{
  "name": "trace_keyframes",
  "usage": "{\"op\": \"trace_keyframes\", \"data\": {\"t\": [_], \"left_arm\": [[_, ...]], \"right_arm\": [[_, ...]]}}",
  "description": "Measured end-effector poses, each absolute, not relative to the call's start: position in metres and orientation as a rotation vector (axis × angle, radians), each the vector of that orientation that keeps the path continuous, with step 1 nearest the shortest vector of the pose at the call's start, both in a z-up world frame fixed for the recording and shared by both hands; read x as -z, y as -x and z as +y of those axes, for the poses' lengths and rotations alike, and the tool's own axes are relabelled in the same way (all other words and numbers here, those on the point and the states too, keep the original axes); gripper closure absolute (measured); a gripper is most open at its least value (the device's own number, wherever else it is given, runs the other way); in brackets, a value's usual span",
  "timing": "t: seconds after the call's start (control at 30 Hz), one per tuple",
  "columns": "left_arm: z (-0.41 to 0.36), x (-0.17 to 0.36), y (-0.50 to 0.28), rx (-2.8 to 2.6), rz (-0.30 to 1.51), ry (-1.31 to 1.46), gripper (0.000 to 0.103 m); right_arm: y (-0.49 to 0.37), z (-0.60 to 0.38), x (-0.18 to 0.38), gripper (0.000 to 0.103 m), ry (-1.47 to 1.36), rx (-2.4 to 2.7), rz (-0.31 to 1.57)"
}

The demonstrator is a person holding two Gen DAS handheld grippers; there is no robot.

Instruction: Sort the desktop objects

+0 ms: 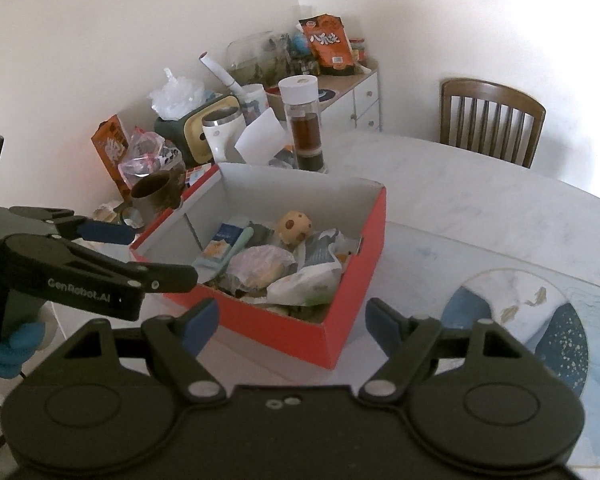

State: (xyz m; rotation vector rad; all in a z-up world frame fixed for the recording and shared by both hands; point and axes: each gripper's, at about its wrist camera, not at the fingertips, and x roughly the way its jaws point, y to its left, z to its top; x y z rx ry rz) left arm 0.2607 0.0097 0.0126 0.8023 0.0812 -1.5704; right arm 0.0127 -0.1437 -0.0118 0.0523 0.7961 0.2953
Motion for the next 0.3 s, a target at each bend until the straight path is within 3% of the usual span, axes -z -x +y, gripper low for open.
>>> {"op": "trace_keyframes", "data": {"t": [0.3], "left_arm": [[0.004,-0.002,-0.245,1.570,0.083,-0.836,0.000]], "right_arm": [[-0.012,-0.160,0.014,0.022,-0.073,-0.265,0.801]]}}
